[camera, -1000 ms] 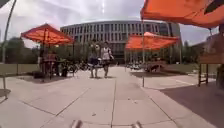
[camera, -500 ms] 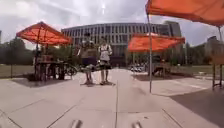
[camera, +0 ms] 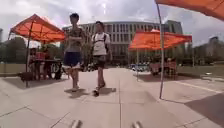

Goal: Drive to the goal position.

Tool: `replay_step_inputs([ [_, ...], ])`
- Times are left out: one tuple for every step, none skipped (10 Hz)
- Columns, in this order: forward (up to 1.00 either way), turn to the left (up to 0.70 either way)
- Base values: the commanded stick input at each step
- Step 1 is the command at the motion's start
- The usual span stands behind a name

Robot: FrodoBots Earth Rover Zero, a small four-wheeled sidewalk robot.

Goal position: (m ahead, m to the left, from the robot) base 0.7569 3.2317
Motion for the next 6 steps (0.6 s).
replay_step_inputs([
  [0.85, -0.01],
  [0.85, -0.14],
  [0.85, -0.28],
  [0.85, -0.22],
  [0.85, -0.01],
  [0.85, -0.01],
])
